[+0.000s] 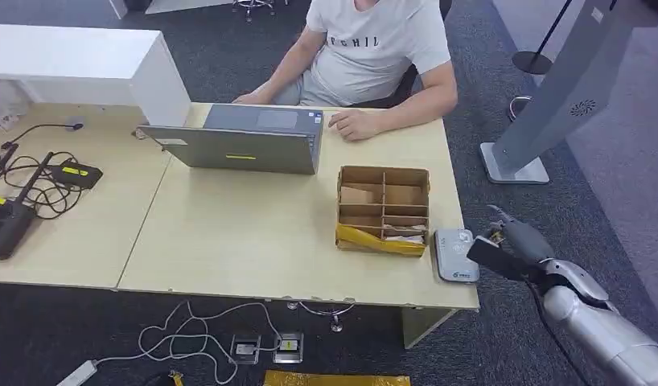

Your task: Pass the card to the sensor for recognition and then transmit it.

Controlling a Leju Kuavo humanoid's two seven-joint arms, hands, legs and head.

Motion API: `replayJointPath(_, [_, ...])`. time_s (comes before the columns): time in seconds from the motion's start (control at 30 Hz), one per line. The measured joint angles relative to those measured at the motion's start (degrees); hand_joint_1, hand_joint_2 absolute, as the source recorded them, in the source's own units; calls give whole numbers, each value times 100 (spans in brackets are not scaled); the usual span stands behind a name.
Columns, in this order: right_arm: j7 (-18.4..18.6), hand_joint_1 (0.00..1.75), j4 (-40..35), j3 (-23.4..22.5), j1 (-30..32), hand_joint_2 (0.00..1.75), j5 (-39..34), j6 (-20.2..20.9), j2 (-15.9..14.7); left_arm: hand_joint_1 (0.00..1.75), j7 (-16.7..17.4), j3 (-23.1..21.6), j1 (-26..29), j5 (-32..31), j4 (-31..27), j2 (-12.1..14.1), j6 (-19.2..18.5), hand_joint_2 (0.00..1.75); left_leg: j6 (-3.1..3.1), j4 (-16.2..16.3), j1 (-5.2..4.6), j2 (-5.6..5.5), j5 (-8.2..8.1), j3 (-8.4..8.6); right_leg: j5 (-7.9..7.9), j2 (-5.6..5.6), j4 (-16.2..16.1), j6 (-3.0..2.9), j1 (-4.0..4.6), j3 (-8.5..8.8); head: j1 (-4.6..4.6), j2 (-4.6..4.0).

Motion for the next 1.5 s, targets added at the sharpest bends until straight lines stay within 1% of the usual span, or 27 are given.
replayJointPath(0.2, [-221, 175, 555, -4, -127, 175, -94, 18, 156, 0, 2, 22, 6, 0, 0, 2, 0, 0, 0, 0, 0, 0, 0, 1, 0, -2, 0, 0, 0, 3, -2, 0])
replayJointPath(0.3, [-247, 175, 780, -39, -218, 175, -405, 317, 252, 0, 2, 26, 7, 0, 0, 4, -13, 0, 0, 0, 0, 0, 0, 5, 0, 0, 0, 0, 0, 7, -2, 0])
replayJointPath(0.37, [-291, 175, 836, -61, -261, 175, -483, 433, 291, 0, 2, 26, 7, 0, 0, 7, -24, 0, 0, 0, 0, 0, 0, 8, 0, 0, 0, 0, 0, 12, 0, 0])
replayJointPath(0.43, [-269, 175, 836, -66, -283, 175, -501, 474, 320, 0, 2, 26, 7, 0, 0, 7, -33, 0, 0, 0, 0, 0, 0, 13, 0, 0, 0, 0, 0, 16, 0, 0])
replayJointPath(0.53, [-113, 175, 799, -94, -297, 175, -544, 533, 348, 0, 2, 26, 7, 0, 0, 7, -33, 0, 0, 0, 0, 0, 0, 18, 1, 0, 0, 0, 0, 23, 0, 0])
replayJointPath(0.63, [151, 175, 561, -166, -314, 175, -722, 669, 379, 0, 2, 26, 6, 2, 0, 7, -31, 0, 0, 0, 1, 3, 0, 21, 1, 2, 0, 0, 0, 24, -2, 0])
replayJointPath(0.9, [556, 175, -67, -277, -373, 175, -1018, 931, 392, 0, 2, 33, 8, 35, 0, 9, -31, 0, 0, 1, 0, 0, 2, 11, 2, -2, 5, 1, 0, 22, -2, 0])
replayJointPath(0.97, [790, 175, -408, -352, -571, 175, -1132, 1034, 387, 0, 2, 35, 5, 33, 0, 13, -53, 0, 0, 1, -5, 7, 2, 8, 3, 2, 12, 1, -4, 8, 0, 0])
replayJointPath(1.03, [1041, 175, -889, -433, -906, 175, -1290, 1163, 368, 0, 2, 39, -7, -7, 0, 28, -85, 0, -1, 2, -6, 14, 3, 7, 4, 10, 13, 0, -6, -3, -4, 0])
replayJointPath(1.13, [1195, 175, -1347, -551, -1387, 175, -1412, 1307, 315, 0, 2, 70, -14, -17, 0, 37, -101, 0, -4, 2, -5, 4, 6, 7, 3, 0, 12, 0, -5, -1, 2, 0])
replayJointPath(1.2, [1239, 175, -1553, -590, -1677, 175, -1350, 1348, 287, 0, 2, 74, 4, -17, 0, 39, -103, 0, -6, 2, -4, -1, 8, 2, 3, -3, 13, 0, -4, -2, 0, 0])
replayJointPath(1.23, [1242, 175, -1610, -590, -1779, 175, -1285, 1346, 278, 0, 2, 74, 3, -17, 0, 39, -109, 0, -6, 2, -4, 0, 8, 1, 3, -1, 13, 0, -4, -1, -2, 0])
replayJointPath(1.3, [1132, 175, -1664, -594, -2063, 175, -1066, 1313, 269, 0, 2, 74, -6, -28, 0, 39, -138, 0, -7, 2, -5, 1, 7, -3, 3, 4, 14, 0, -4, -11, 0, 0])
replayJointPath(1.43, [308, 175, -1143, -549, -2813, 175, -382, 964, 285, 0, 7, 72, -66, -131, 0, 35, -249, 0, -10, 2, -4, -6, 10, -12, 3, -6, 13, 0, -4, -14, 0, 0])
replayJointPath(1.5, [116, 175, -945, -524, -2927, 175, -291, 909, 300, 0, 9, 72, -77, -138, 0, 28, -256, 0, -9, 2, -4, -8, 10, -13, 3, -8, 13, 0, -3, -11, 2, 0])
